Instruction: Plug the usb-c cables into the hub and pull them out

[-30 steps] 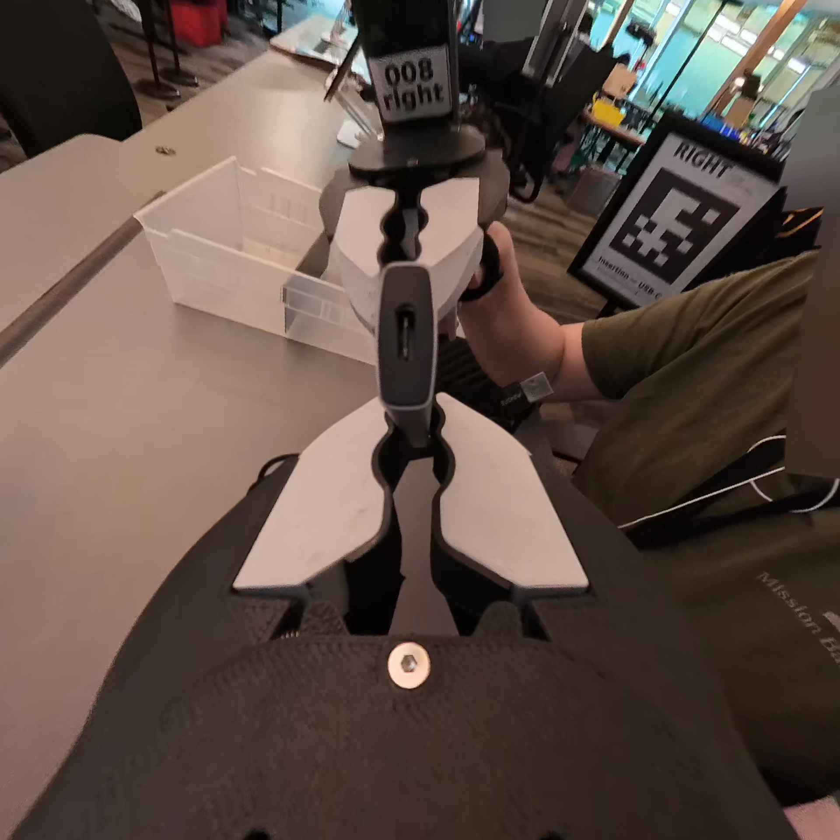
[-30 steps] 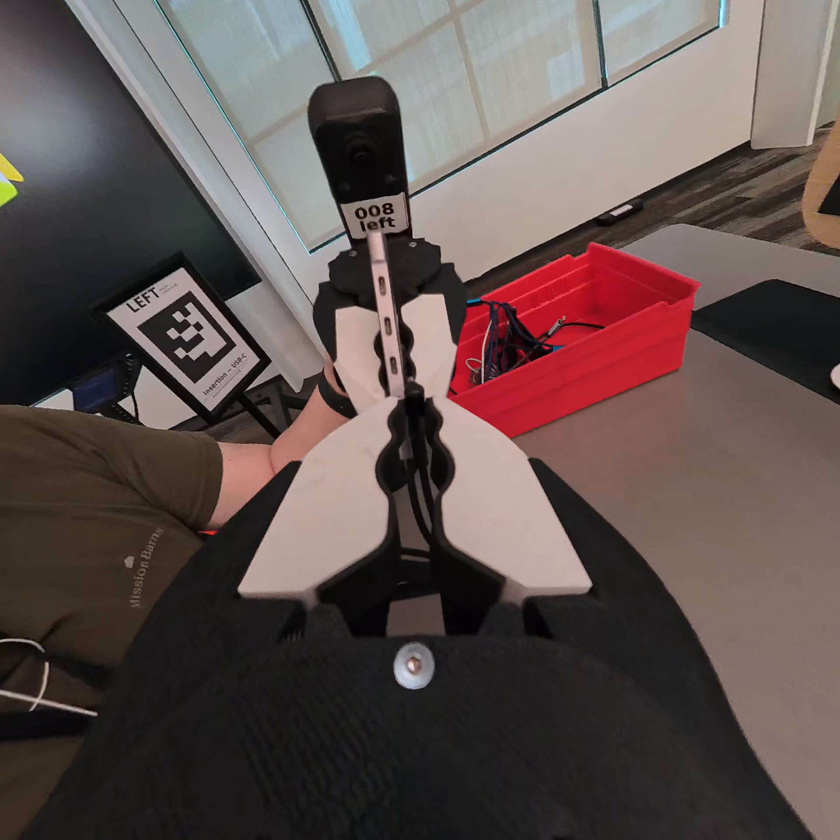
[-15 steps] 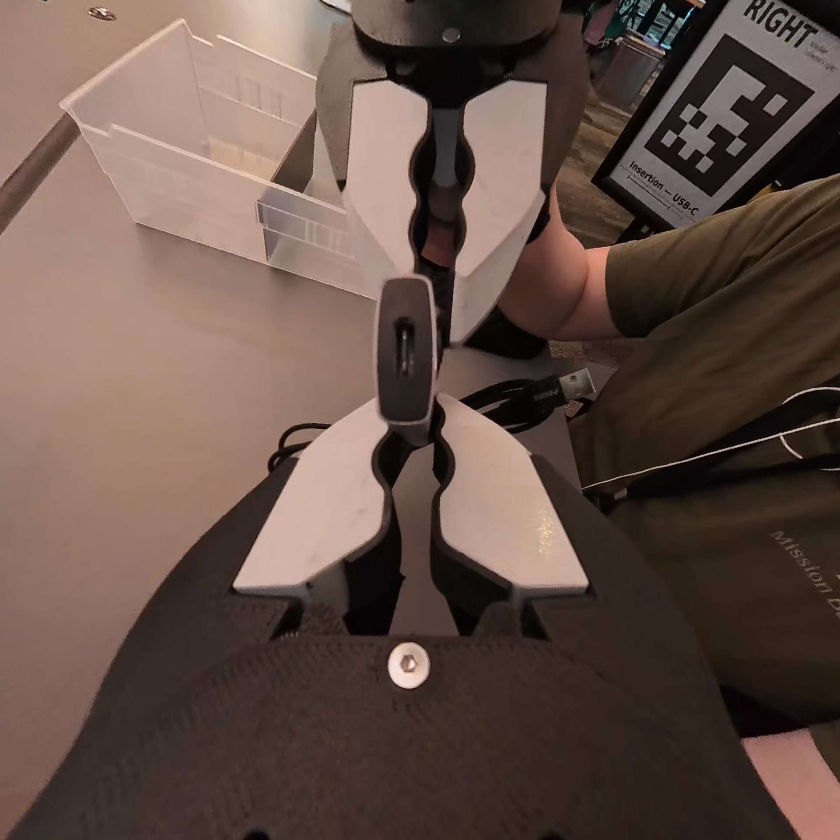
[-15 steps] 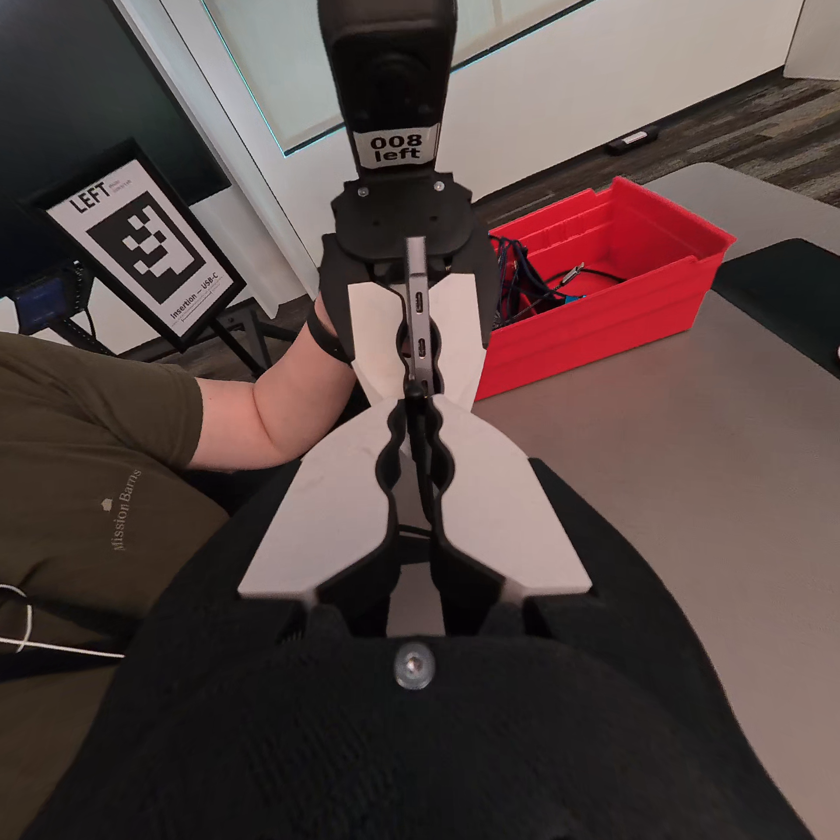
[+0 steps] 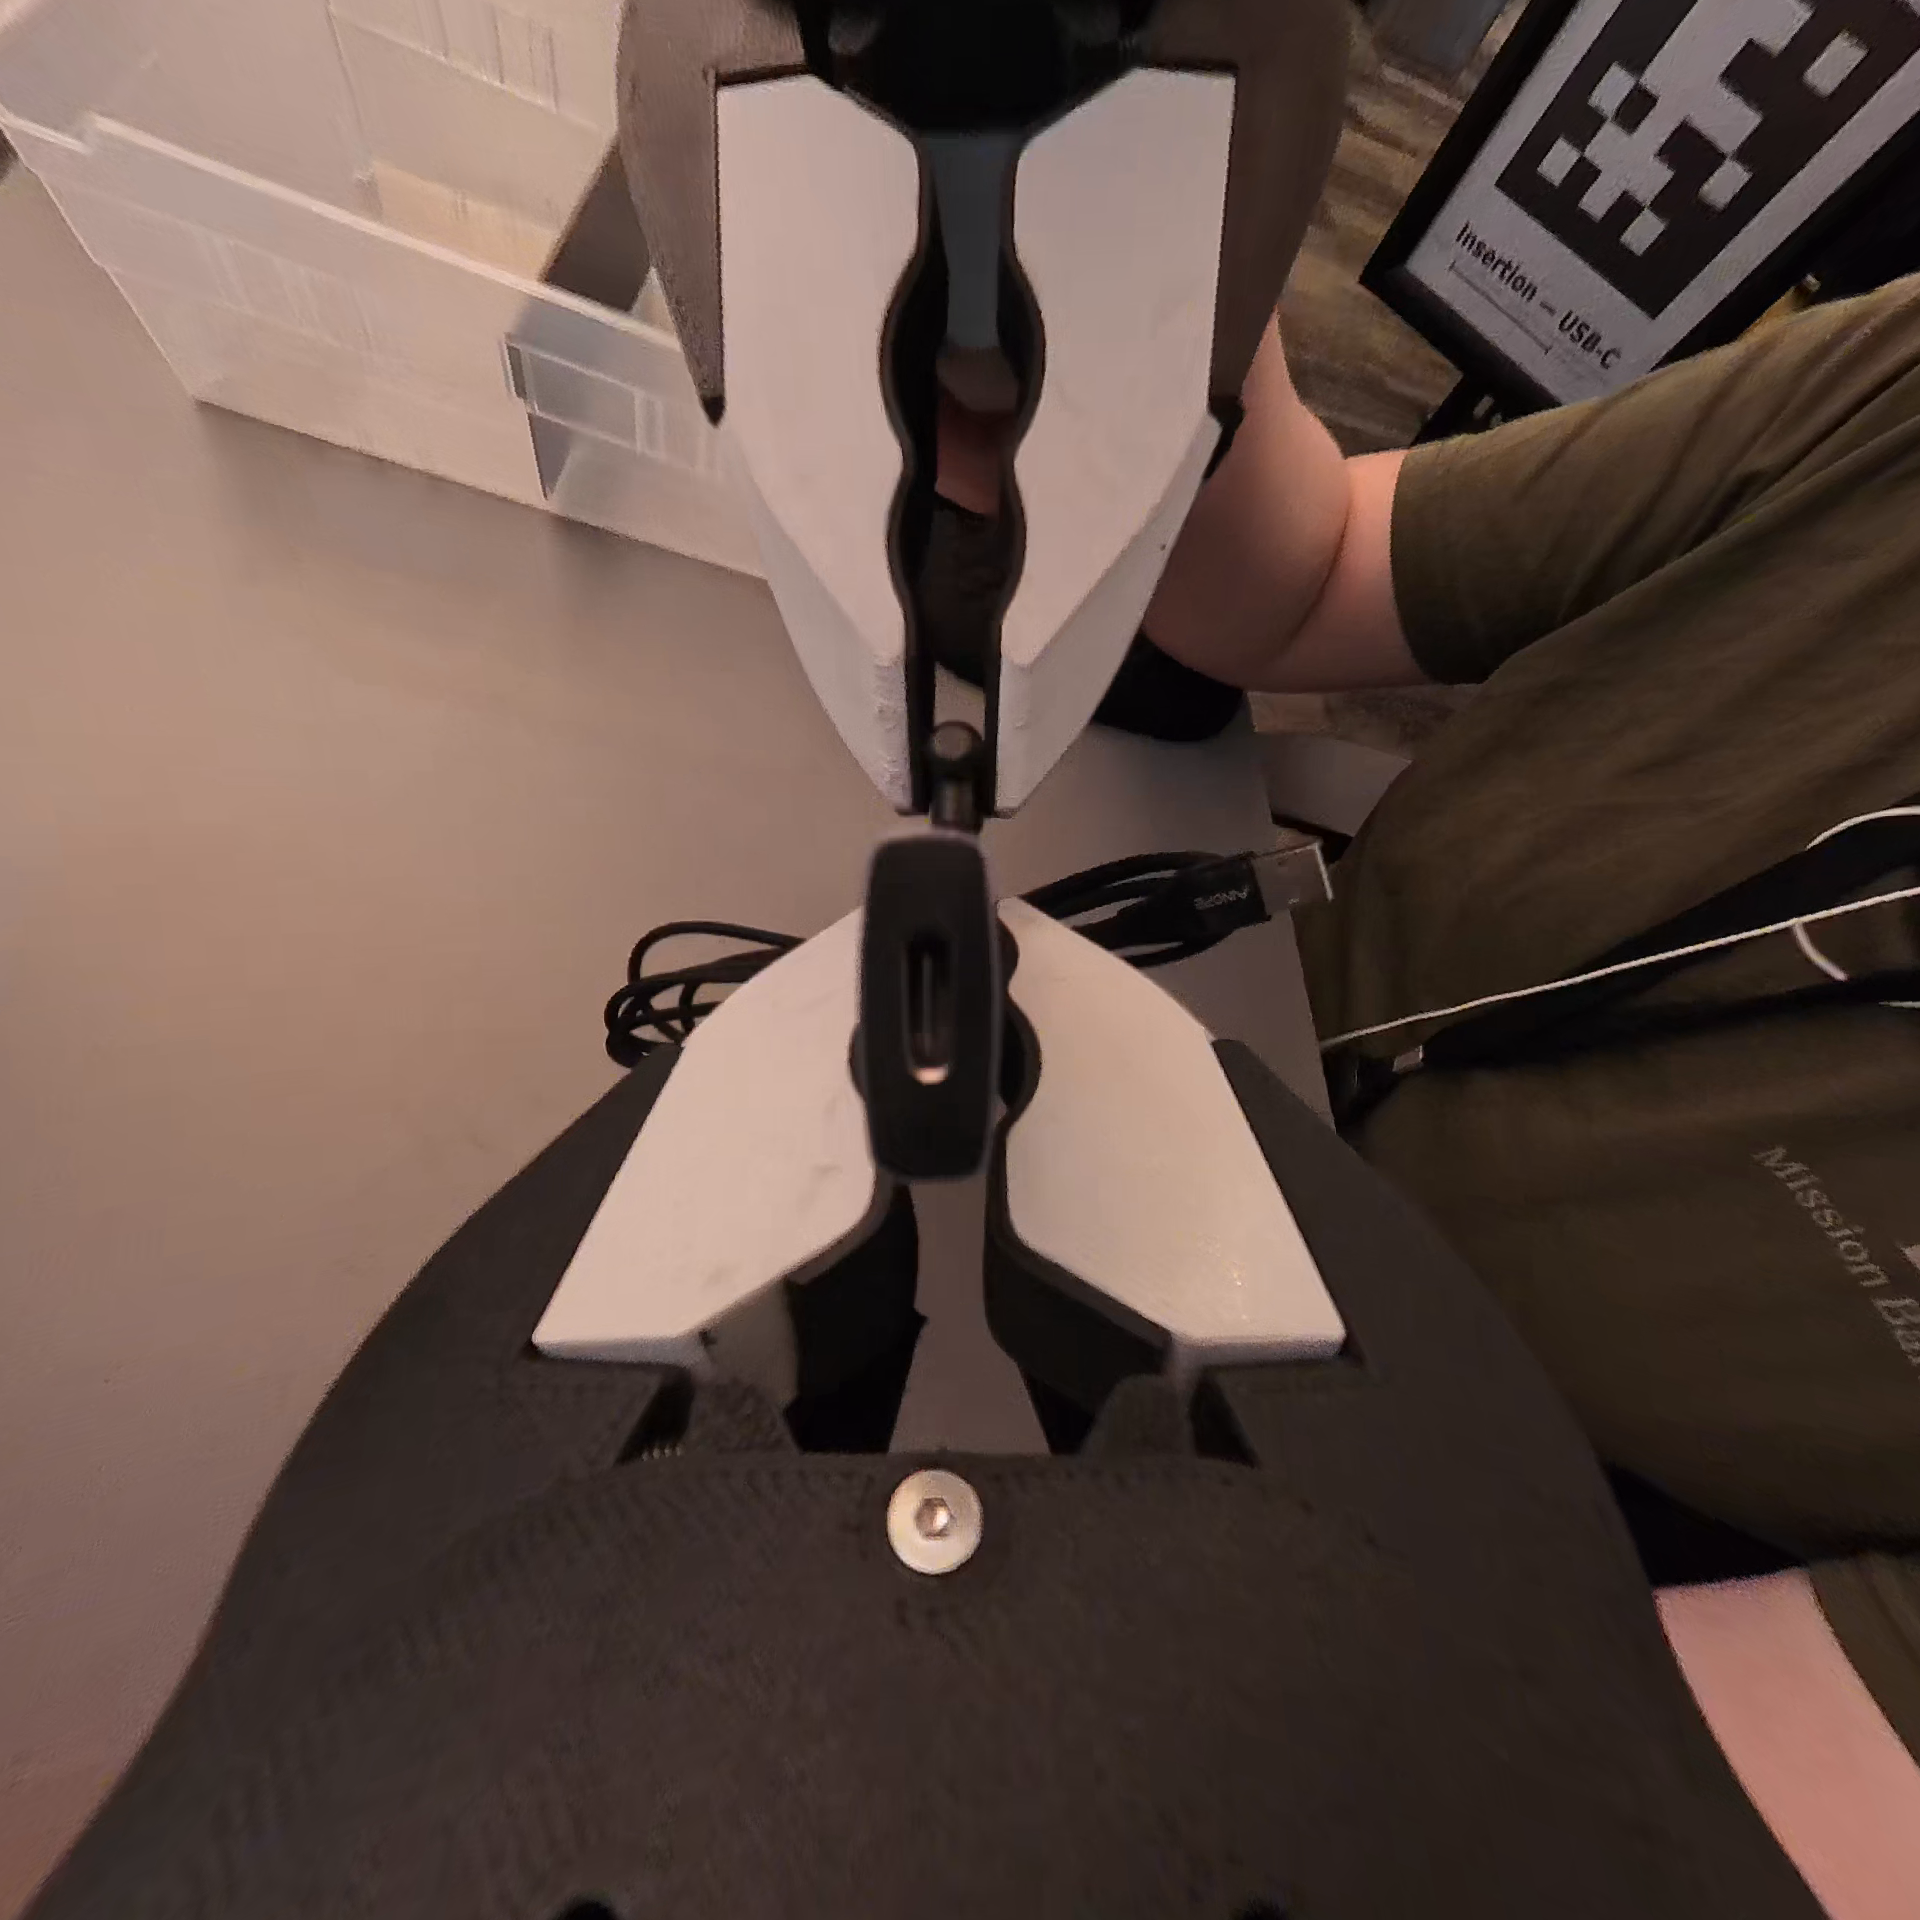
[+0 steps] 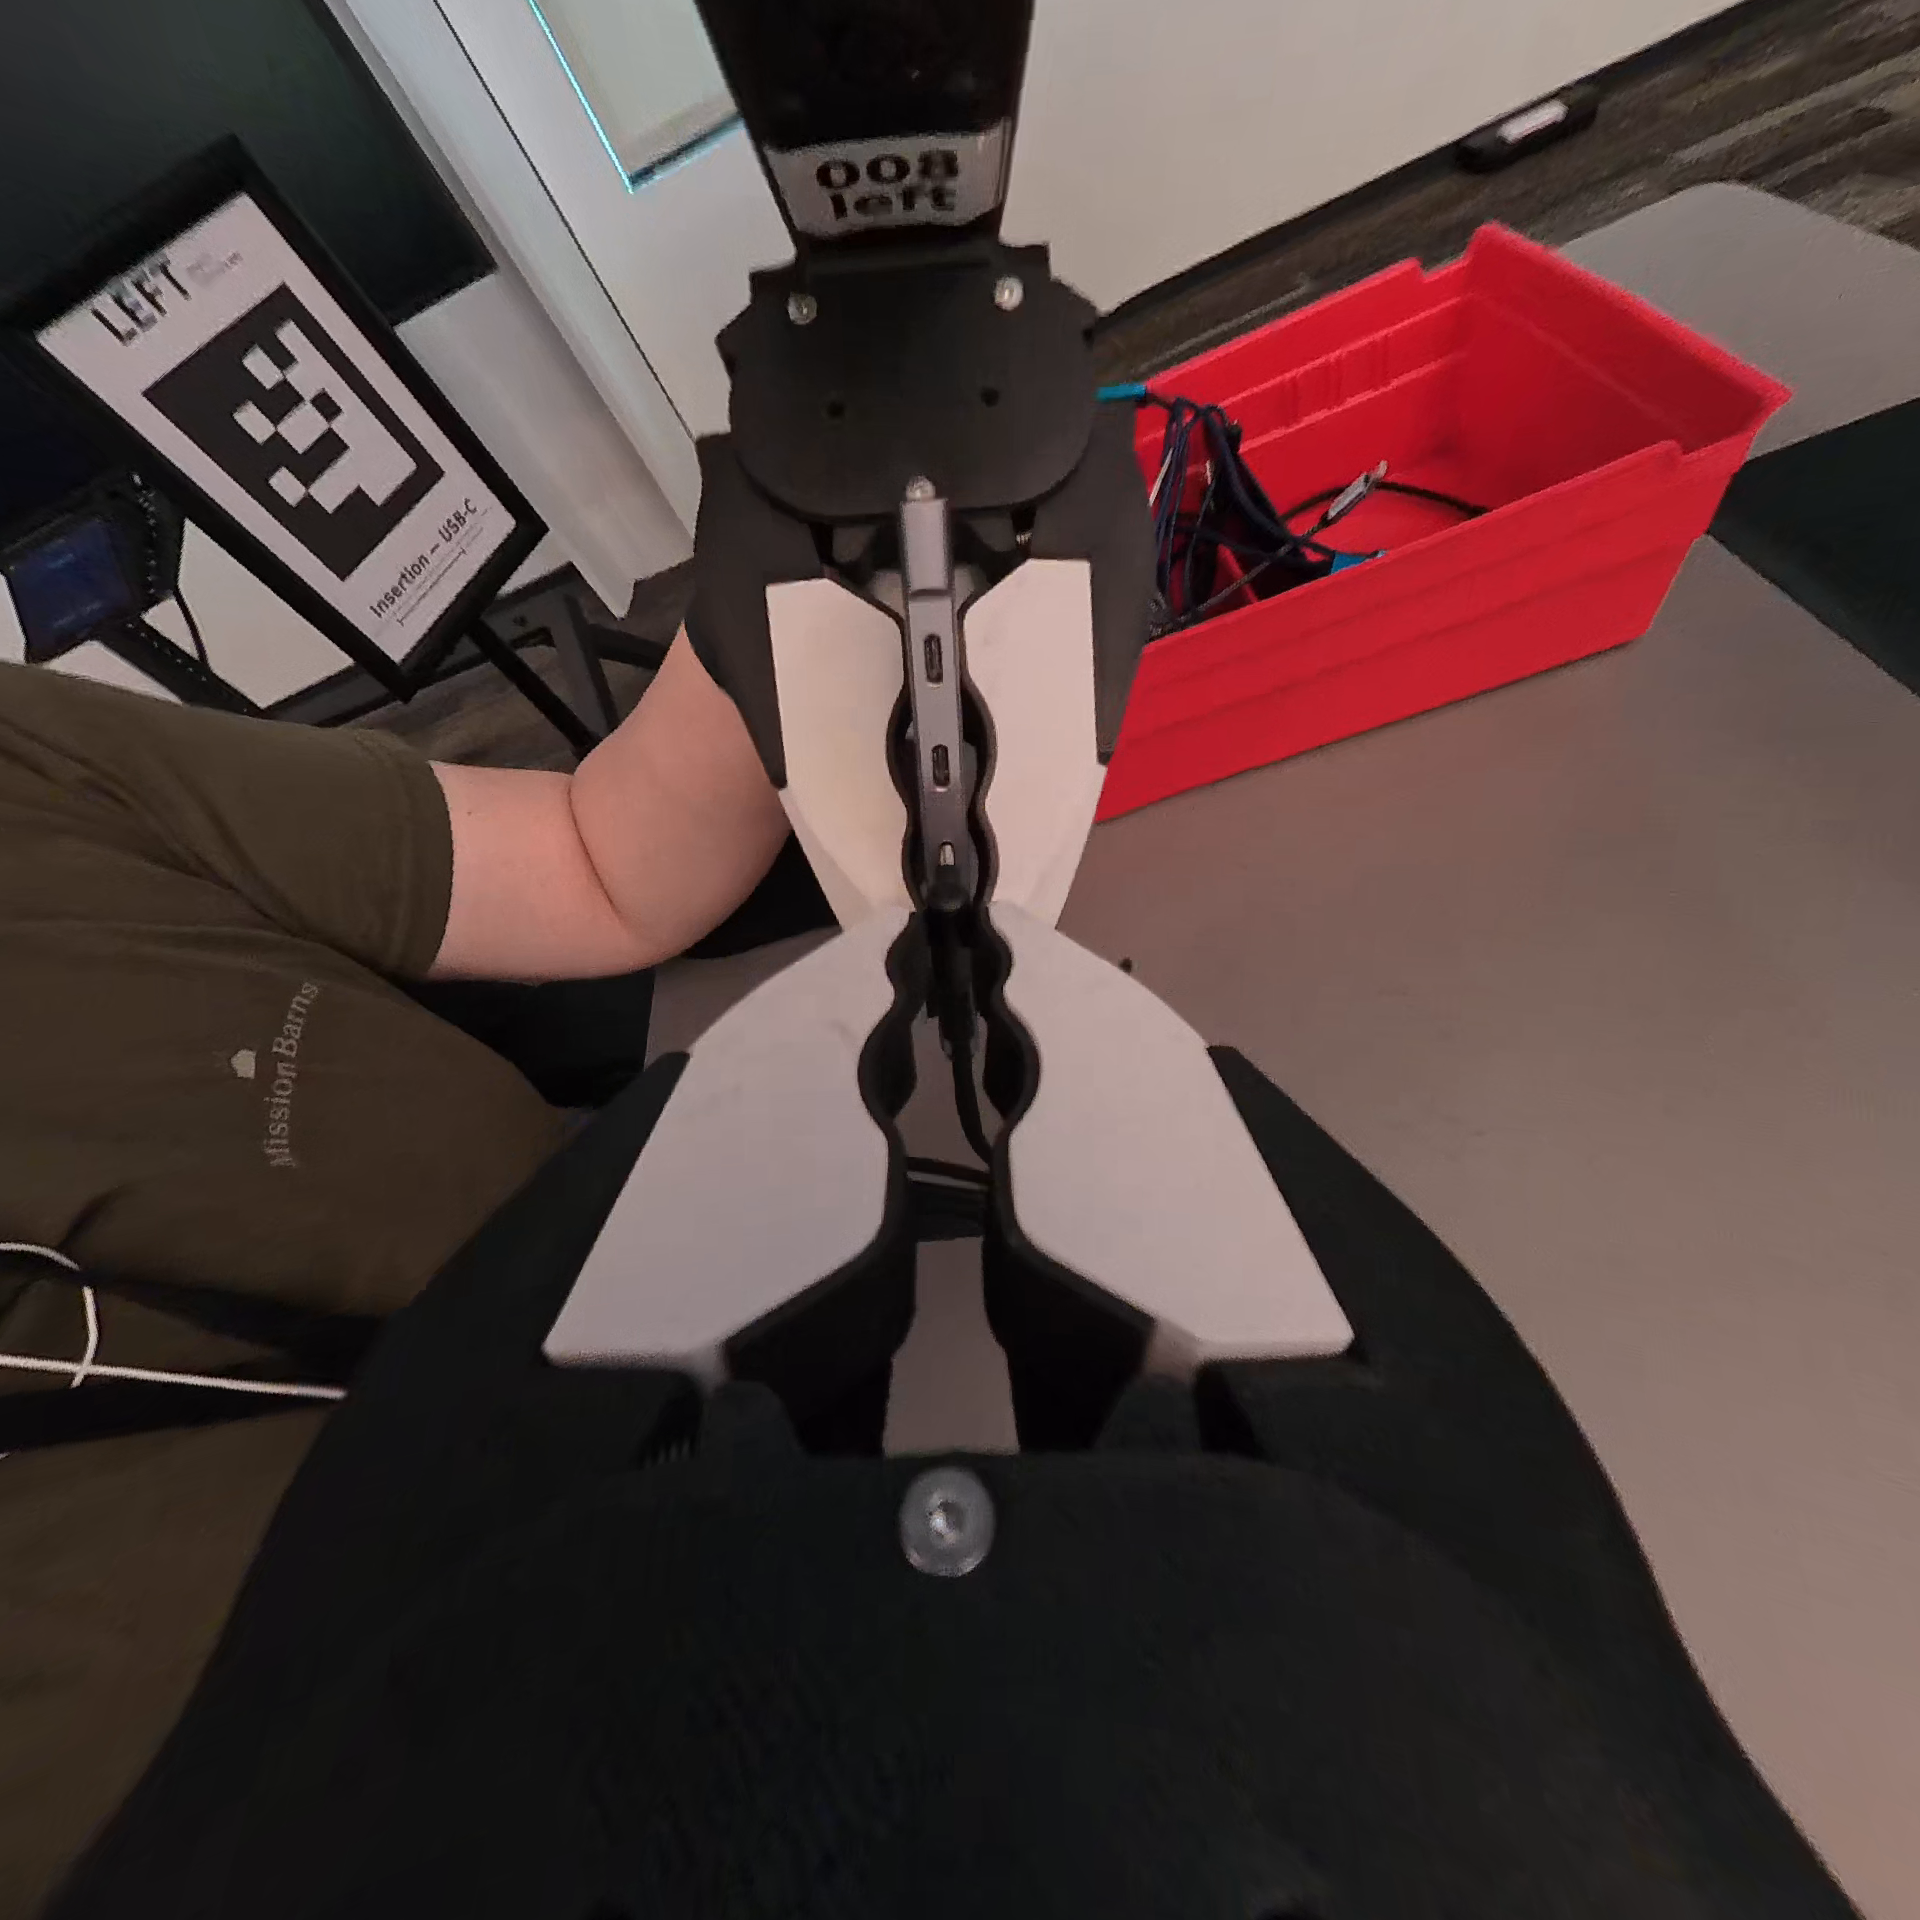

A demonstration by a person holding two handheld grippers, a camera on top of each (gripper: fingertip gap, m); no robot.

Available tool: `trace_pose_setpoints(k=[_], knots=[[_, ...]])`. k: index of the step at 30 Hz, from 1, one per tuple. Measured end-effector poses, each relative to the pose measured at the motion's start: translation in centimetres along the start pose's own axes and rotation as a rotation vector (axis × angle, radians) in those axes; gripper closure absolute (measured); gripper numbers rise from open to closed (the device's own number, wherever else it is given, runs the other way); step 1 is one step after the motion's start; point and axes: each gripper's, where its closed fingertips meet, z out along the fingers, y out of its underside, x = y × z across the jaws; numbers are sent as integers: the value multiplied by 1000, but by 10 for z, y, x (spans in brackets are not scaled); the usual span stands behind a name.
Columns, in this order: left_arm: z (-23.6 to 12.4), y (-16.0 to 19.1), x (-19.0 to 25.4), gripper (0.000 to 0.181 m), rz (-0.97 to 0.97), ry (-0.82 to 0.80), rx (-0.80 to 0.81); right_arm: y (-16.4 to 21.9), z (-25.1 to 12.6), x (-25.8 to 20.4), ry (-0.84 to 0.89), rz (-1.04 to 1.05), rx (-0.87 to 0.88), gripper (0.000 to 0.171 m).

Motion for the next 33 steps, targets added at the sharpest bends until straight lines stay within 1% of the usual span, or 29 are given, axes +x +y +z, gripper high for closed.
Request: trace_pose_setpoints(k=[6, 16, 19, 26, 31, 33], knots=[[19, 26, 5, 172, 14, 10, -191, 29, 10, -4, -28, 11, -178, 163], [30, 38, 5, 172, 12, 10, -277, 45, 11, -2, 37, -13, -291, 163], [31, 38, 3, 172, 23, -3, -280, 45, 11, 1, 56, -13, -290, 163], [27, 35, 2, 173, 25, 6, -252, 38, 13, 3, 35, -1, -237, 163], [24, 28, 0, 173, 12, 12, -202, 31, 11, 6, 50, 6, -190, 163], [24, 28, -1, 173, 18, 5, -206, 31, 11, 6, 56, 3, -194, 163]])
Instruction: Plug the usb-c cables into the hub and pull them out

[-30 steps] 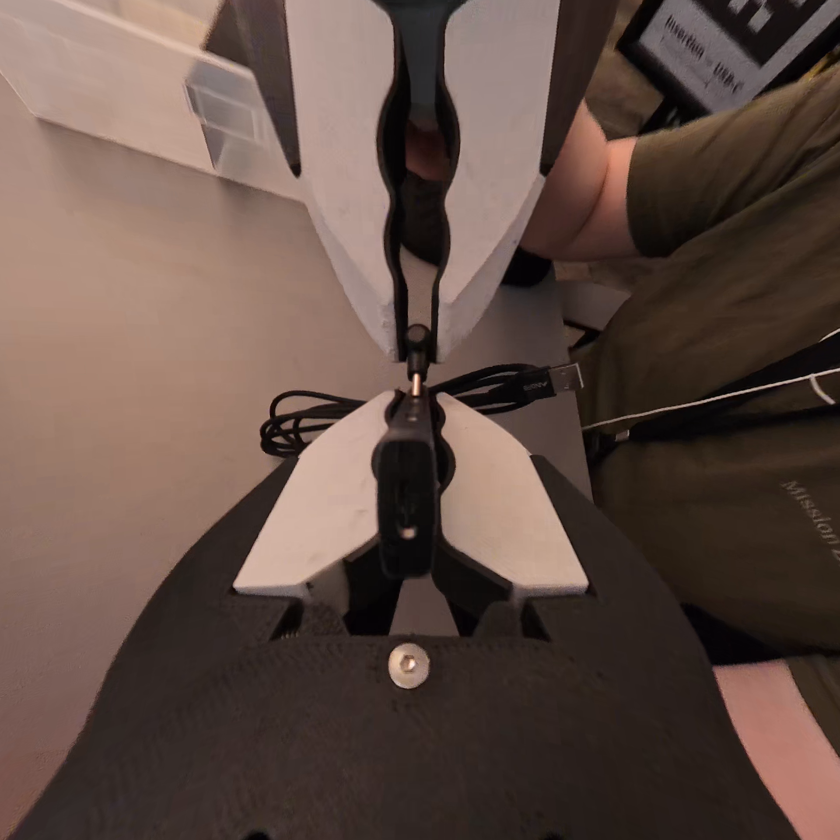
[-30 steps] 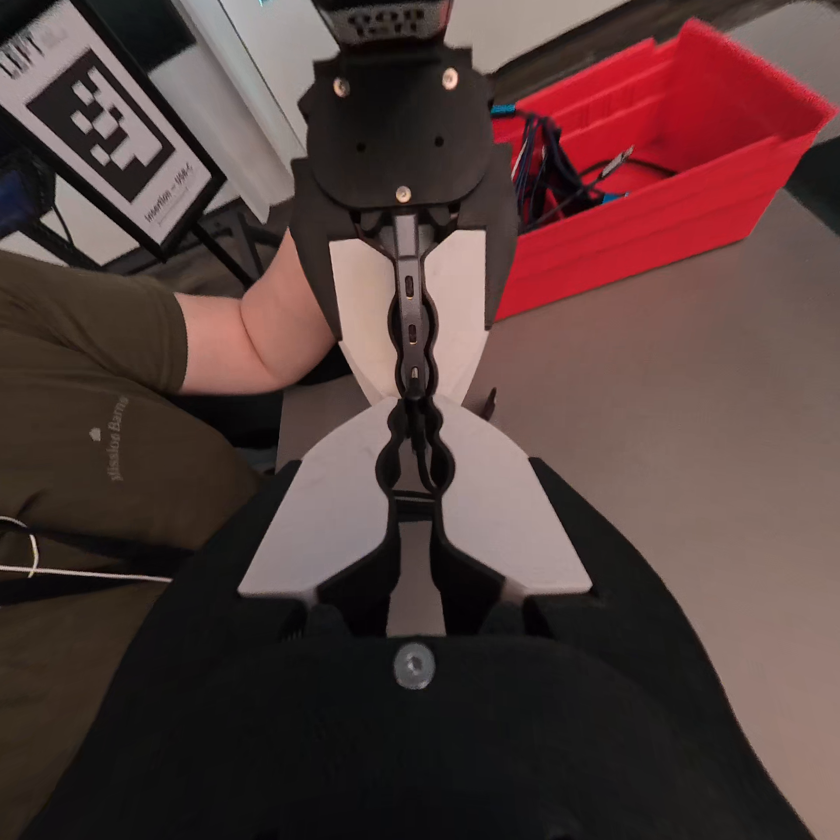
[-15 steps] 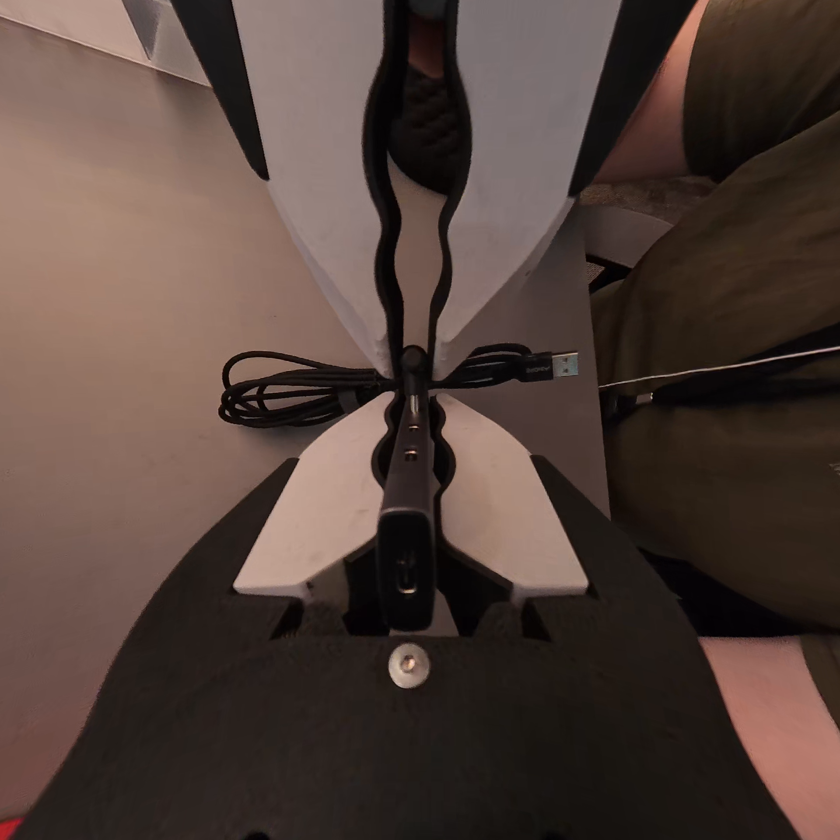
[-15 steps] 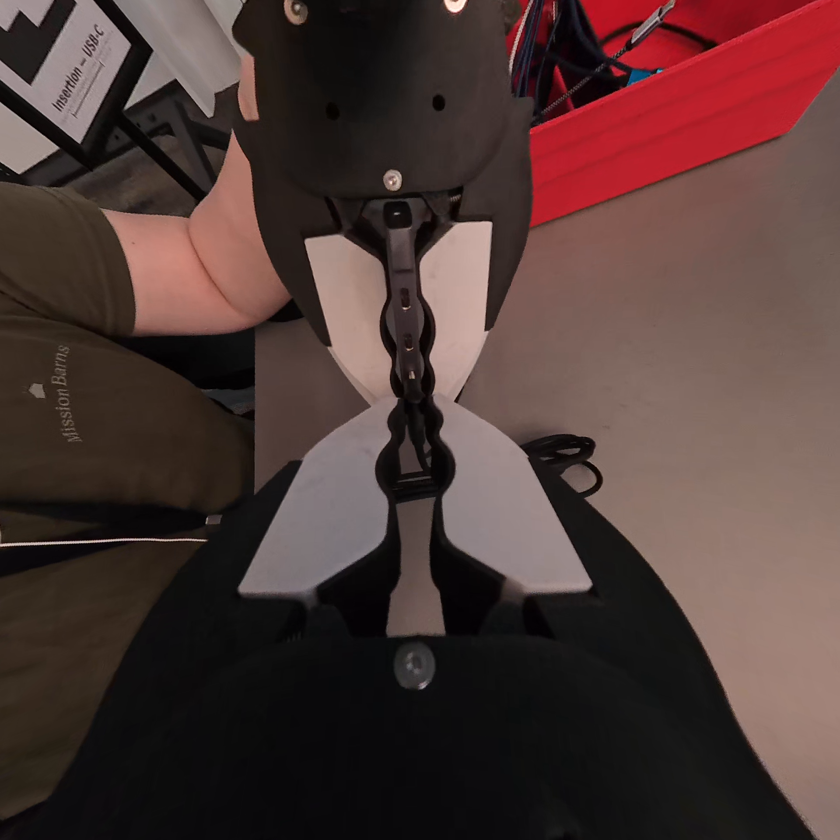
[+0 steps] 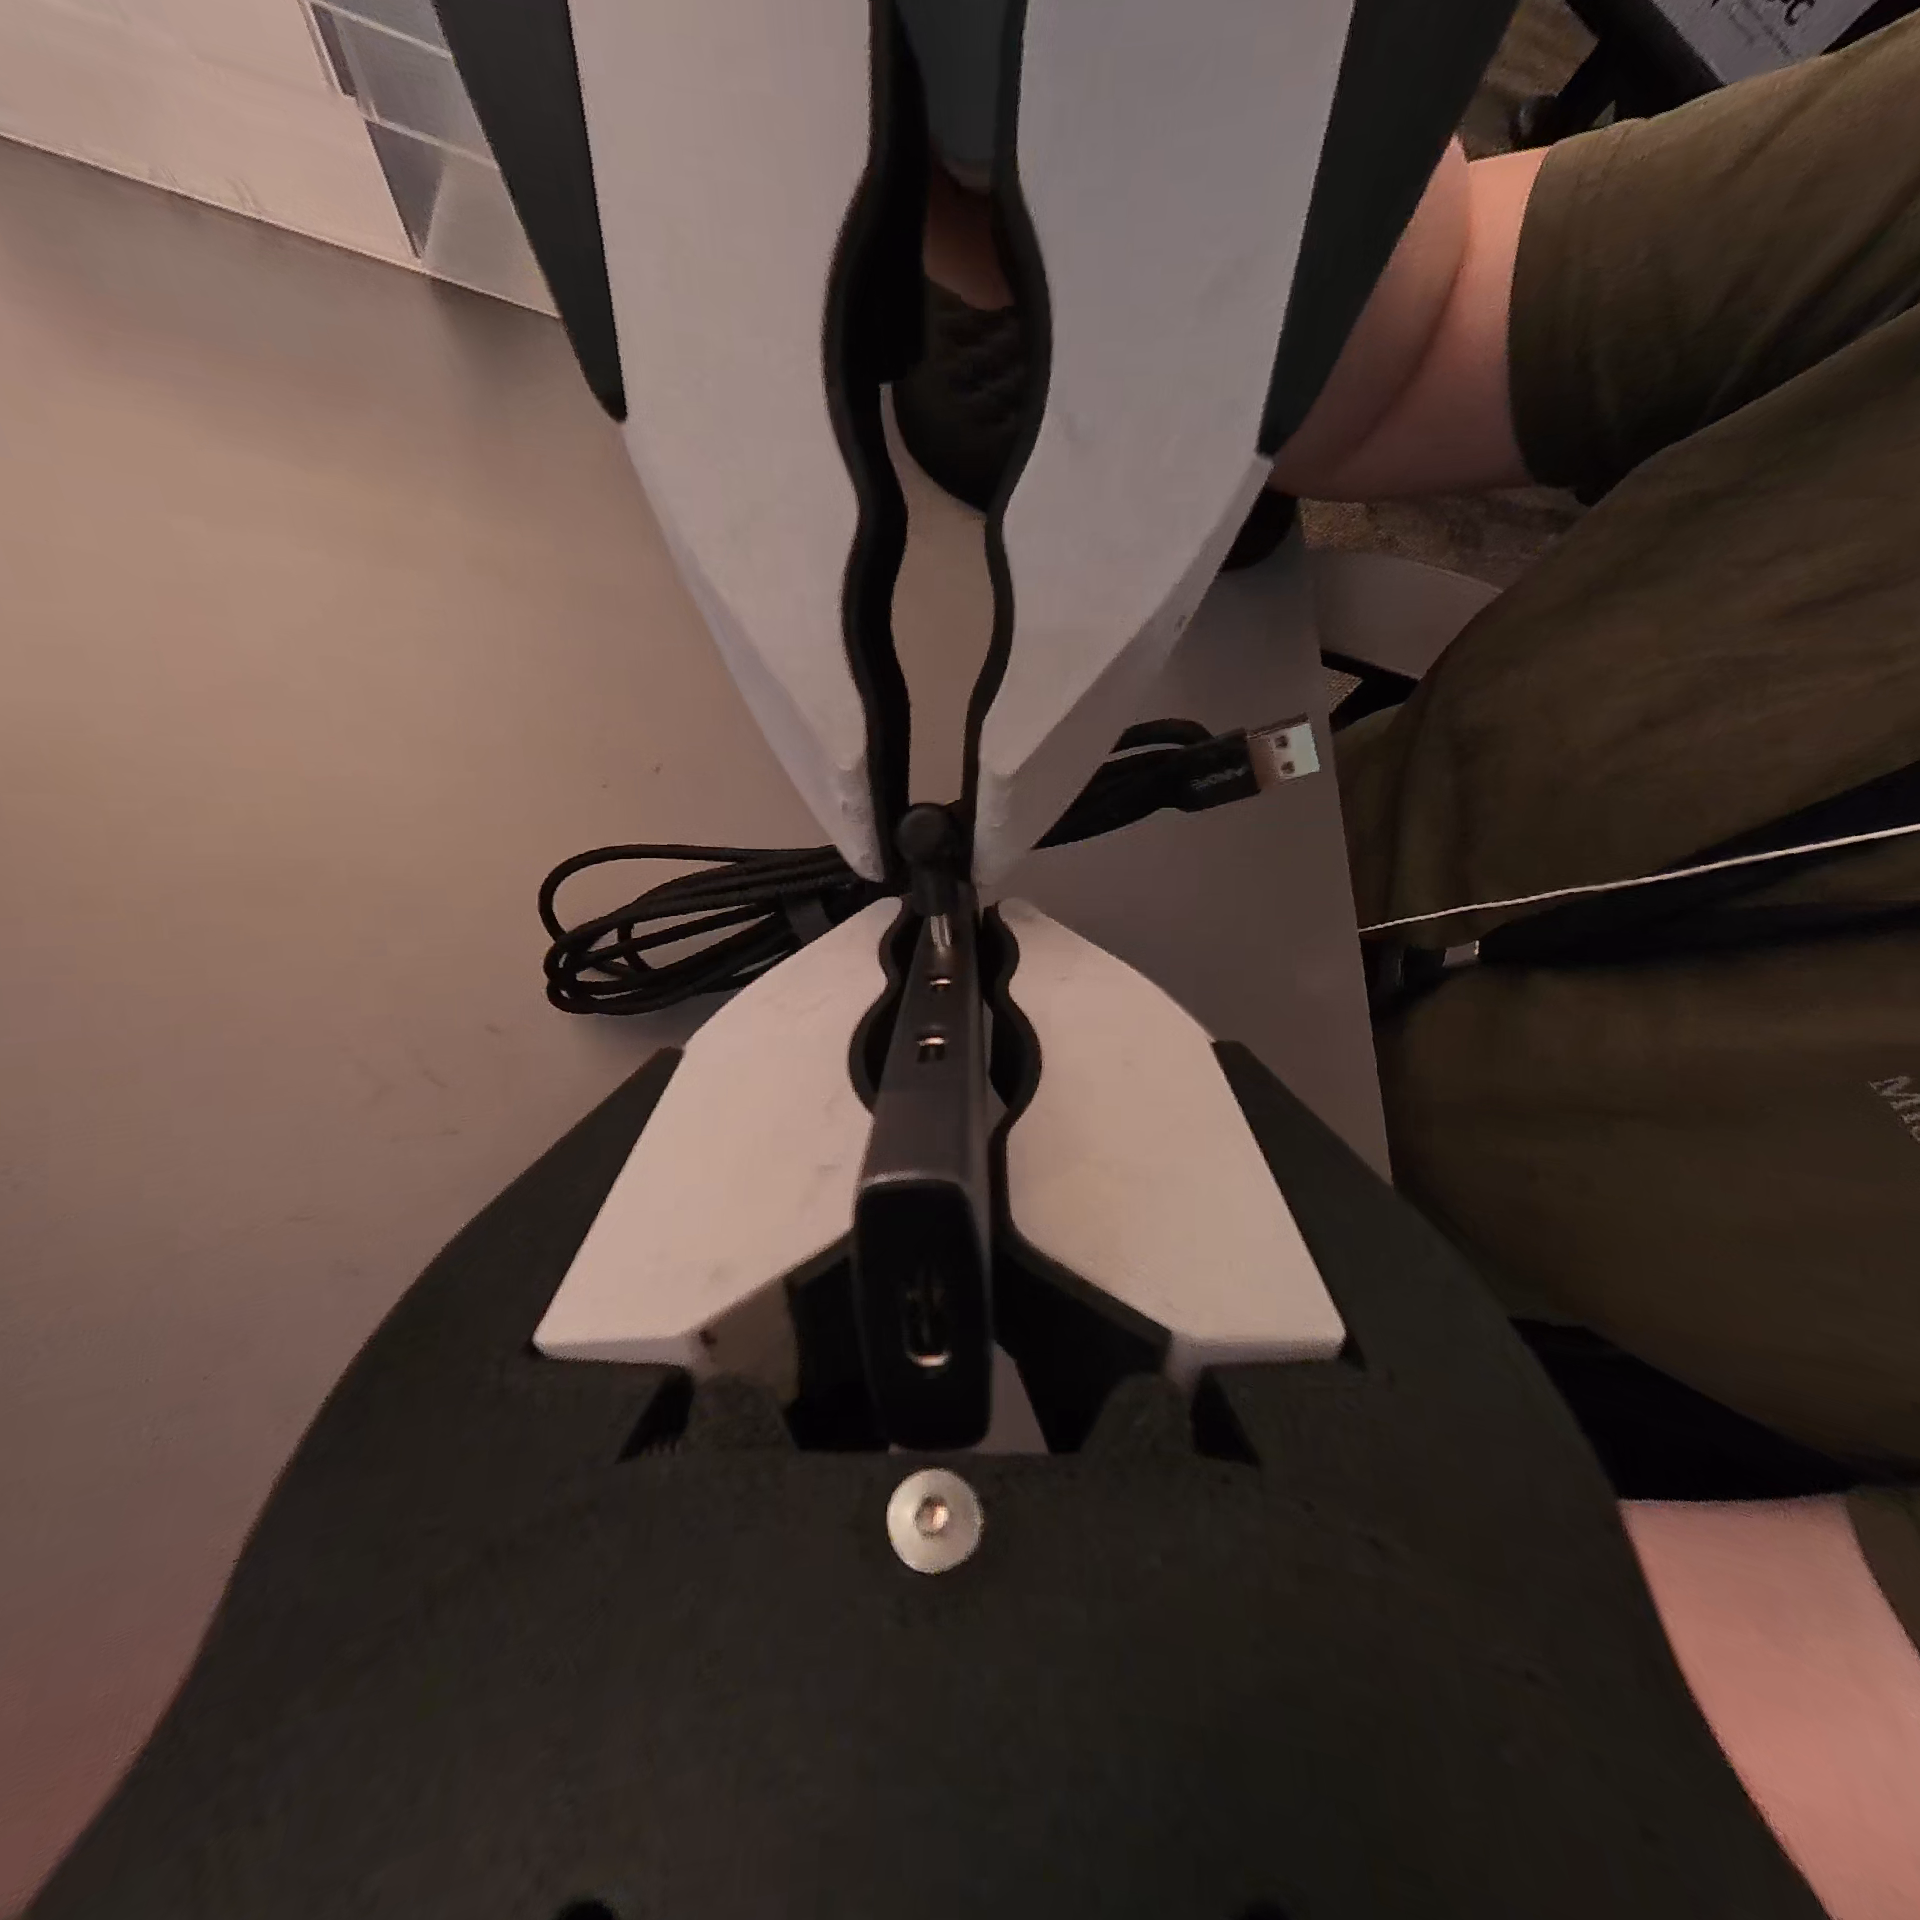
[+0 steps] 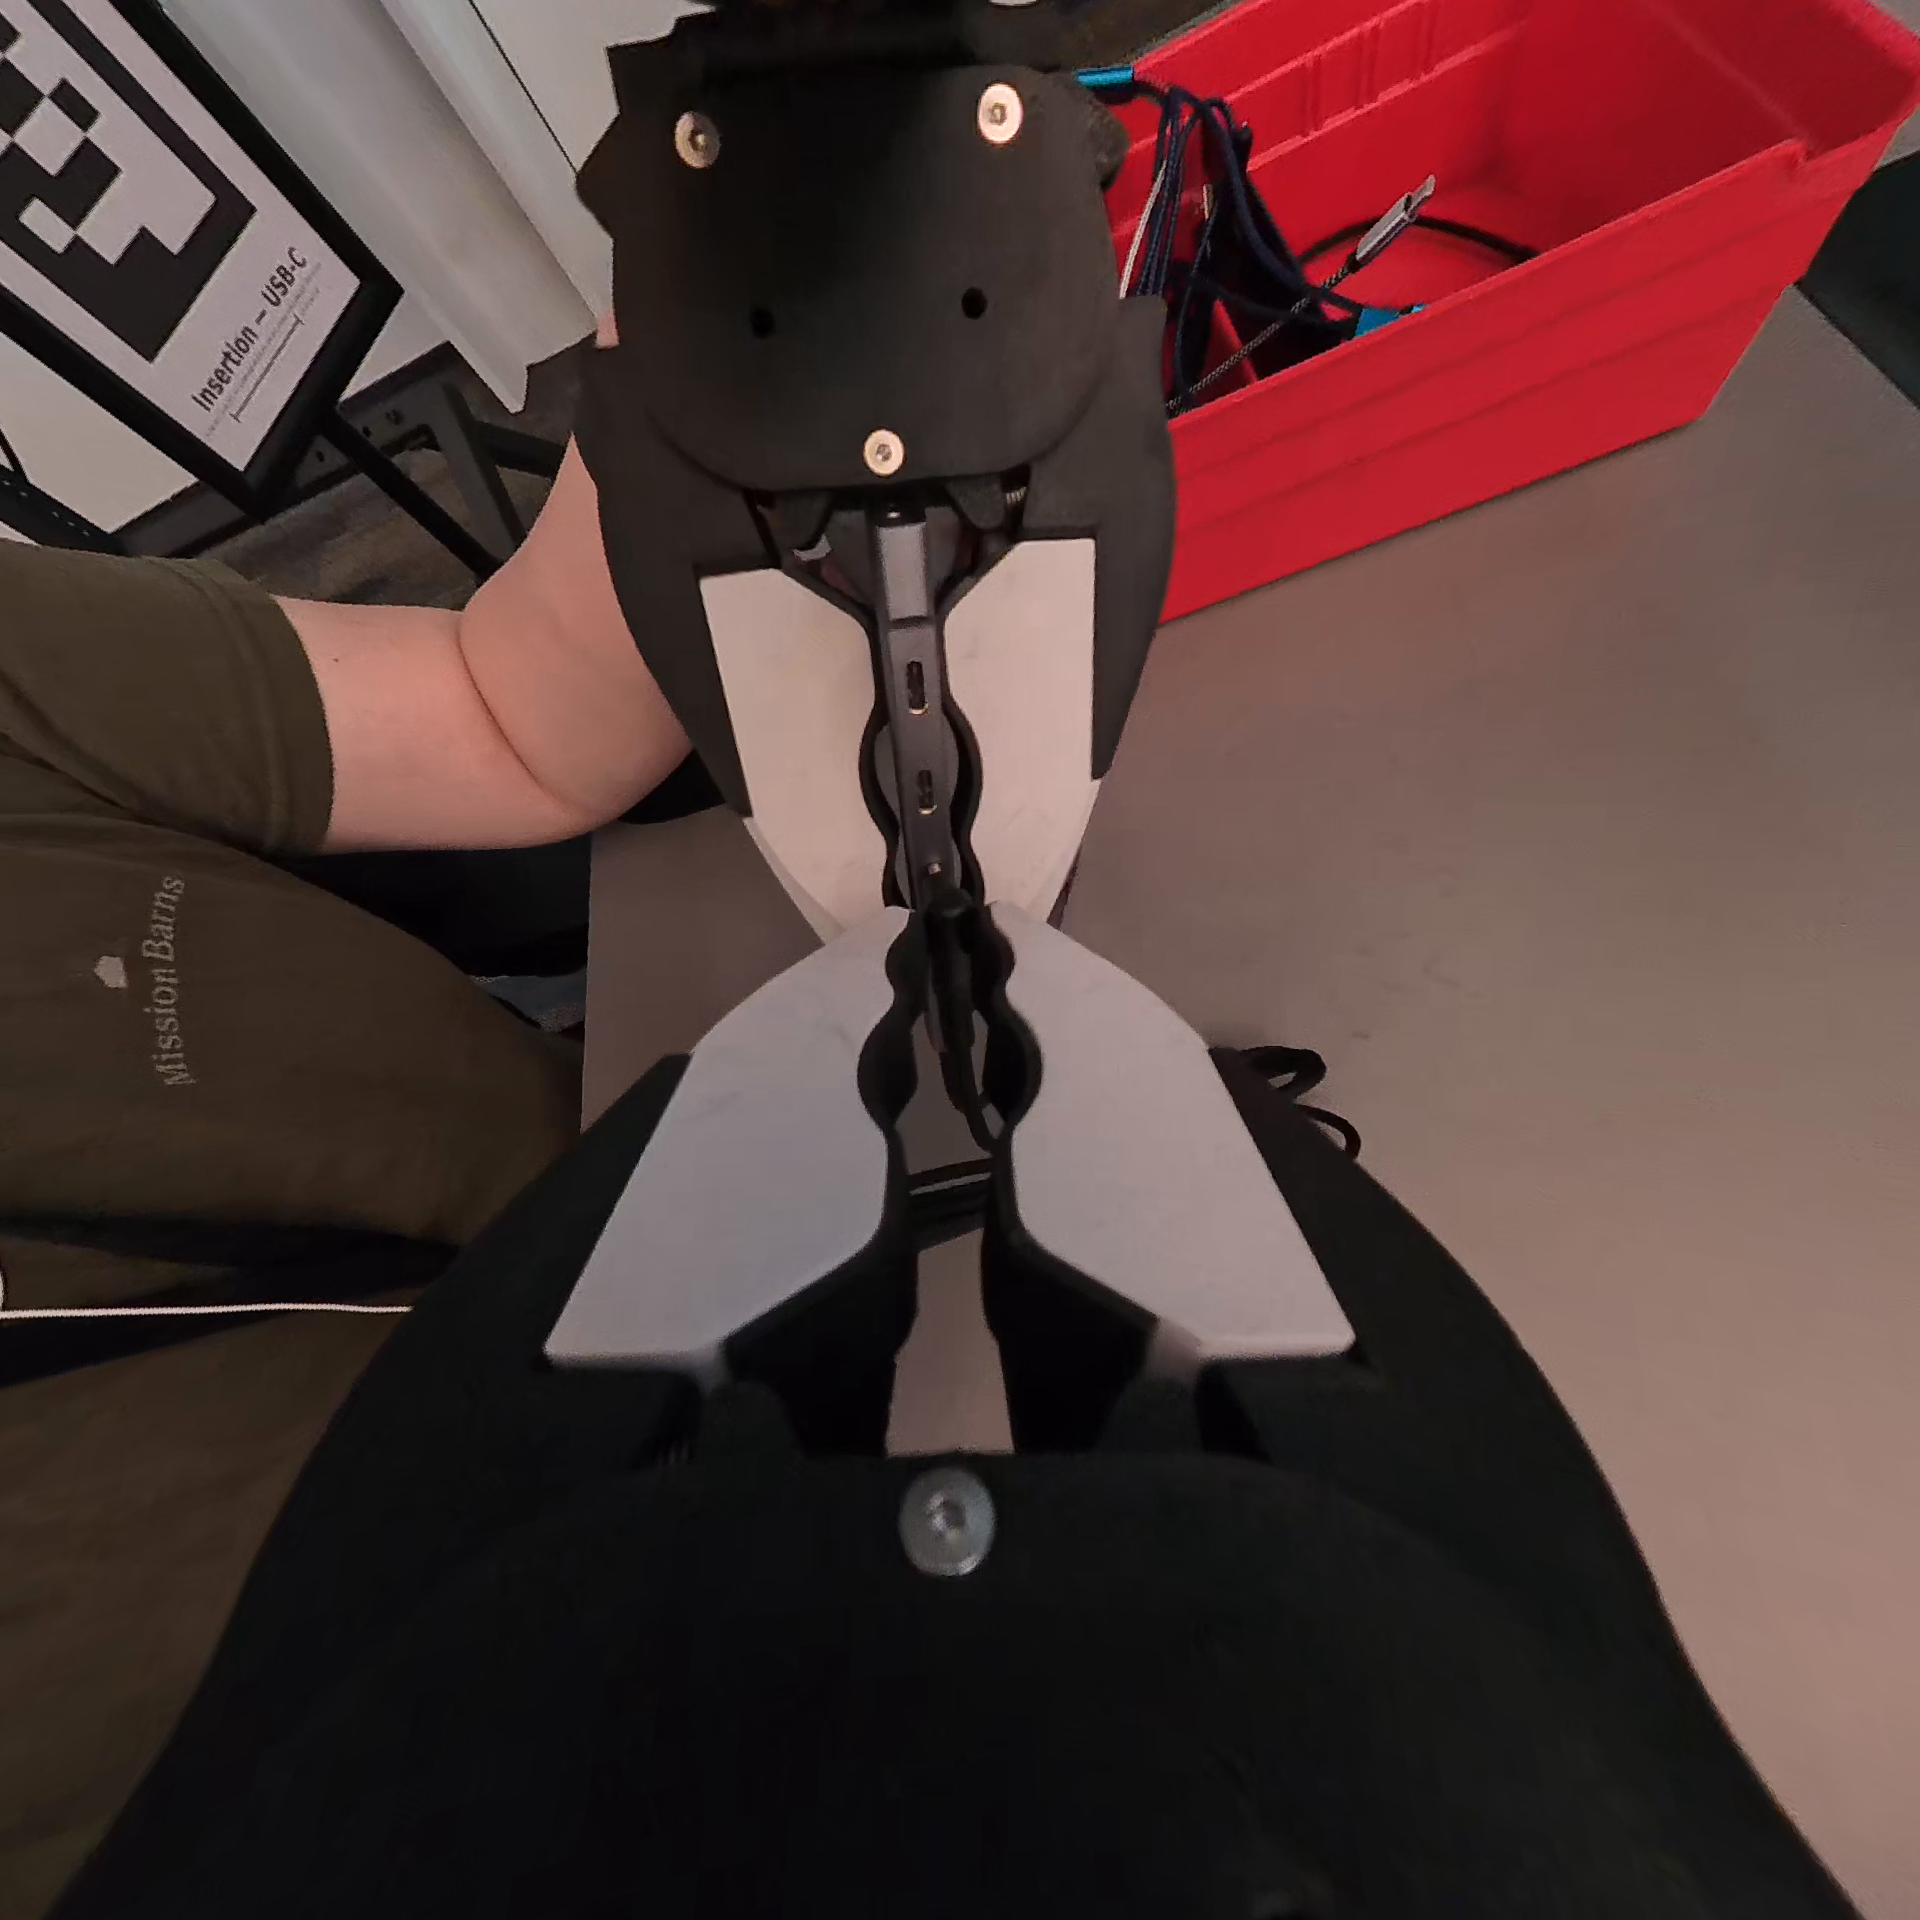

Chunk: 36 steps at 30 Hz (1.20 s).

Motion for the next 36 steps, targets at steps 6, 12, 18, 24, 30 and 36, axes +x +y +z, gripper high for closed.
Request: trace_pose_setpoints(k=[6, 12, 18, 24, 30, 36], knots=[[-2, -4, -2, 173, 5, -12, 22, -4, -2, 1, 7, 8, 29, 162], [2, 1, -5, 174, -18, -16, -8, -1, 4, 4, 72, -3, -5, 163], [3, 3, -8, 172, -35, -16, -14, 1, 6, 8, 67, 11, -9, 163], [8, 8, -9, 170, -85, 24, -28, 11, 16, 10, -11, 26, -52, 162], [-22, 19, -29, 115, -86, -165, -15, 23, 19, 37, 73, 53, -77, 162], [-137, 32, -41, 121, -199, -474, 250, 35, 24, 66, 190, 99, -112, 162]])
